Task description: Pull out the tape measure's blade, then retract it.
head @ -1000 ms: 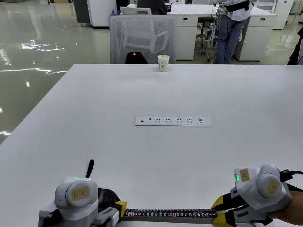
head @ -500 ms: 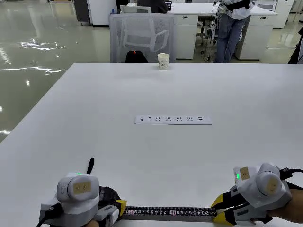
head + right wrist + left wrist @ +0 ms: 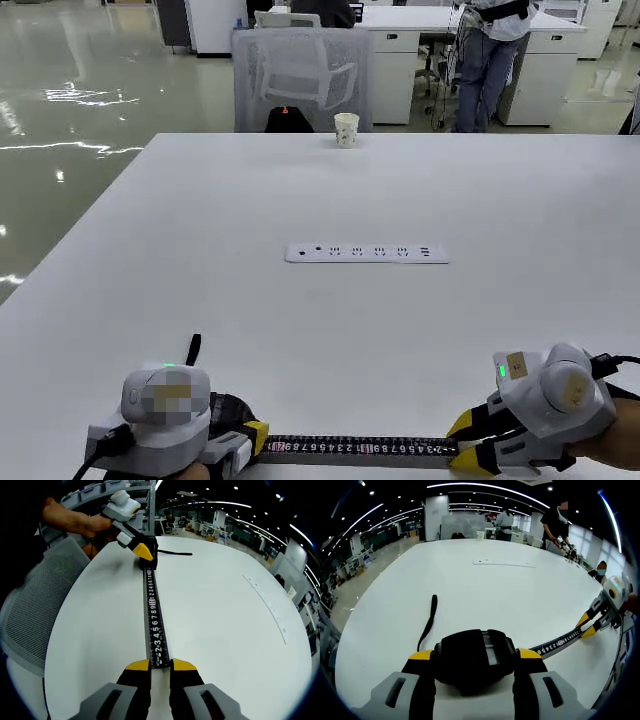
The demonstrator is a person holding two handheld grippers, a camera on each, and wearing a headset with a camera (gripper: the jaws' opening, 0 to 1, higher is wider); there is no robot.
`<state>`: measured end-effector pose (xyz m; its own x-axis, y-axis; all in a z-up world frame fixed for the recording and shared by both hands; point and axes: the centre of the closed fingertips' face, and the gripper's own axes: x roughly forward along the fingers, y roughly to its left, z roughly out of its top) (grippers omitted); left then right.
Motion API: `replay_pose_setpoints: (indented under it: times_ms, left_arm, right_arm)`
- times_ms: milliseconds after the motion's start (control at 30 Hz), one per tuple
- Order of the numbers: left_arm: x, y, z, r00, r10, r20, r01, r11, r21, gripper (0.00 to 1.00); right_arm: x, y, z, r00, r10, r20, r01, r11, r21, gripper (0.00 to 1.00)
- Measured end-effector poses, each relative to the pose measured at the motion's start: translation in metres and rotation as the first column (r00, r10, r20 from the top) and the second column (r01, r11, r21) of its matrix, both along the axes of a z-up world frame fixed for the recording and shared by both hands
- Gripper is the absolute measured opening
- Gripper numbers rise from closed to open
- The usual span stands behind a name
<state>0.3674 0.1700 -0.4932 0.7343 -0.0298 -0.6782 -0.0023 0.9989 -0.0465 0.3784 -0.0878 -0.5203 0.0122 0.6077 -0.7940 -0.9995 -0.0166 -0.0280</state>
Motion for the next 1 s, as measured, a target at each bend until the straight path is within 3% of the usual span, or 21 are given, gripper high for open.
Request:
replay_pose_setpoints:
  times_ms: [400, 1000]
  left_arm:
    - [0.0, 0.0, -0.001, 1.0, -0.007, -0.014, 0.006, 1.0, -0.013, 0.57]
    - [-0.001, 0.0, -0.001, 1.0, -0.003, -0.016, 0.003, 1.0, -0.026, 0.57]
  right_arm:
    - [-0.002, 0.002, 0.0, 1.0, 0.004, -0.005, -0.004, 1.0, 0.002, 0.1]
    - [-0.004, 0.023, 0.0, 1.0, 0.022, -0.008, -0.022, 1.0, 0.018, 0.1]
